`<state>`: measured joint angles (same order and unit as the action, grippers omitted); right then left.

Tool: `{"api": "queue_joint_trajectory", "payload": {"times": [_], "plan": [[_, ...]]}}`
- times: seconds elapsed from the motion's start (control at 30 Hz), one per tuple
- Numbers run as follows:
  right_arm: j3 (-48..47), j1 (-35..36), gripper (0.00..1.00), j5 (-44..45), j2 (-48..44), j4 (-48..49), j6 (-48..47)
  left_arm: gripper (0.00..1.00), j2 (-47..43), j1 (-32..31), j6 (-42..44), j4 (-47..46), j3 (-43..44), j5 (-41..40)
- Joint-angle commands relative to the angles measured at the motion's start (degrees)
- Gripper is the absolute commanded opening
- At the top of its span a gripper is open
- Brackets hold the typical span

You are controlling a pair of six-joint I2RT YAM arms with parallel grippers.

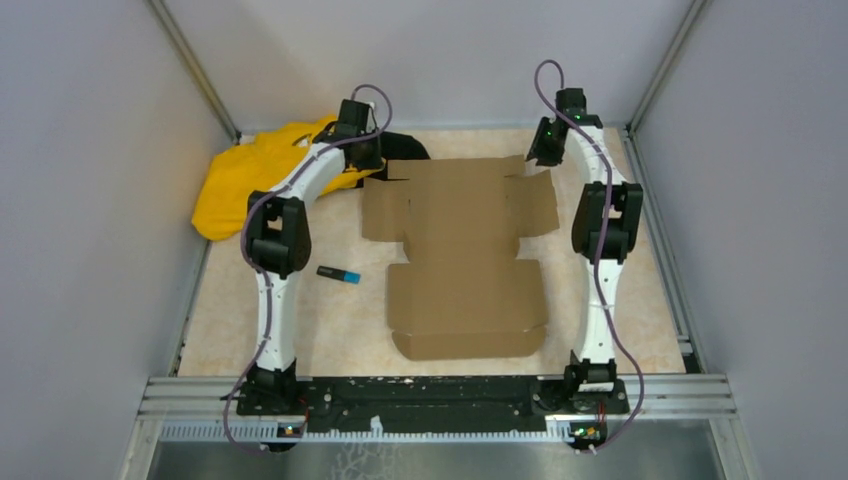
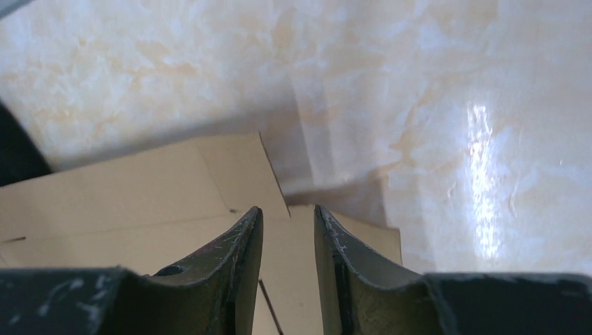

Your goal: Fold the paper box

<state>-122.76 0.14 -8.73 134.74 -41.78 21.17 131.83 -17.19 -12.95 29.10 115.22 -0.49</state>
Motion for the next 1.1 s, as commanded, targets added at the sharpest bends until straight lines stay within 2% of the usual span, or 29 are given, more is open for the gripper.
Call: {"api": "queue_joint_trajectory", "payload": {"times": [0.0,0.1,0.4,0.6,1.07], "plan": [[-9.3,0.1,0.33,2.7,3.7,-0.5,-0.4,0.27,1.1,3.7,0.4,-2.7,3.0,-2.2],[-11.1,0.0,0.33,3.6,6.0,-0.8,-0.8,0.27,3.1,4.6,0.1,-2.7,4.1,-2.2],[-8.5,-2.2,0.33,3.3,7.5,2.0,-1.0,0.28,7.7,4.9,0.6,-3.0,6.9,-1.7],[-8.5,-2.2,0.33,2.0,8.2,2.5,-1.7,0.29,6.4,4.7,1.2,-3.9,5.1,-2.7],[-4.2,-0.8,0.33,-3.1,7.1,6.0,-4.3,0.3,9.5,2.8,1.3,-3.6,5.3,-1.5]]}}
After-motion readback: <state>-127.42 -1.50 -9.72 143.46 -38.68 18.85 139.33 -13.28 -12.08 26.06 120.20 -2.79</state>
